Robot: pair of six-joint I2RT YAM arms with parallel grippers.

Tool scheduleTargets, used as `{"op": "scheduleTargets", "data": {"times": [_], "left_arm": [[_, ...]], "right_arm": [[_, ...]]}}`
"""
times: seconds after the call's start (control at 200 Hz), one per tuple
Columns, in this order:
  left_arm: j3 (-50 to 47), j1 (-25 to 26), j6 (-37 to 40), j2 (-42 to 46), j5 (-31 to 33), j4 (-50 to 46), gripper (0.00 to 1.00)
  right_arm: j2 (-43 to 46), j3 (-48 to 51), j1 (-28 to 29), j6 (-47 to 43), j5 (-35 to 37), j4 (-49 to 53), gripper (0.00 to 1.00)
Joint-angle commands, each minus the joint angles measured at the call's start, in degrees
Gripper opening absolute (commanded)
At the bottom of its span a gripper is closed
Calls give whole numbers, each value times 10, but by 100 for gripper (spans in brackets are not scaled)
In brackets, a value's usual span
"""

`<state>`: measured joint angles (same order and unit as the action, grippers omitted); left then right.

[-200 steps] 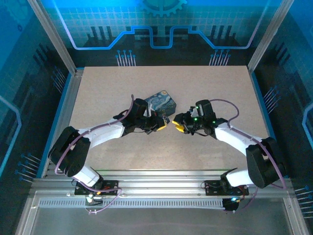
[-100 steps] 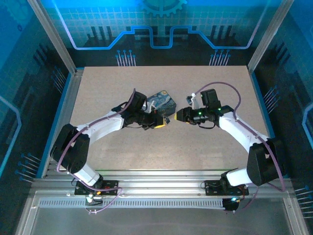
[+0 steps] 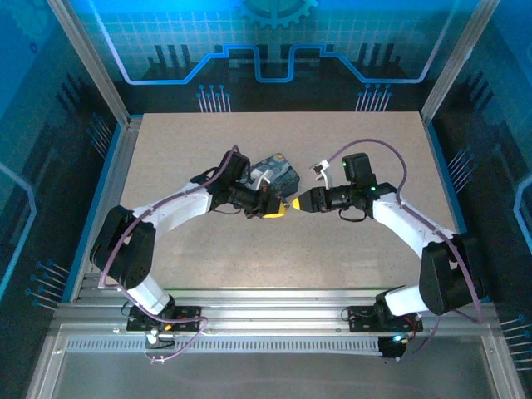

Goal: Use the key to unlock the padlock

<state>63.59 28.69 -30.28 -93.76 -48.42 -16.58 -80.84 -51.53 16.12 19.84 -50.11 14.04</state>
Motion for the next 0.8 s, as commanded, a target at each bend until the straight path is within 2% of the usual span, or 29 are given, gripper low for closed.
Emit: {"op": "scheduleTargets", "data": {"times": [0.0, 0.08, 0.225, 0.55, 0.795], "left_arm": [[55, 12, 150, 13, 42, -162, 0], [82, 29, 216, 9, 49, -217, 0], [92, 32, 261, -4, 55, -242, 0], [97, 35, 268, -9, 49, -247, 0], [93, 34, 270, -7, 55, -248, 0]], "right_arm": [[-20, 24, -27, 57, -34, -59, 42], [-37, 15, -12, 63, -6, -31, 48], [-54, -18, 34, 63, 5, -19, 52], [-53, 8, 43, 113, 5, -63, 51], [-49, -23, 79, 77, 16, -6, 51]]}}
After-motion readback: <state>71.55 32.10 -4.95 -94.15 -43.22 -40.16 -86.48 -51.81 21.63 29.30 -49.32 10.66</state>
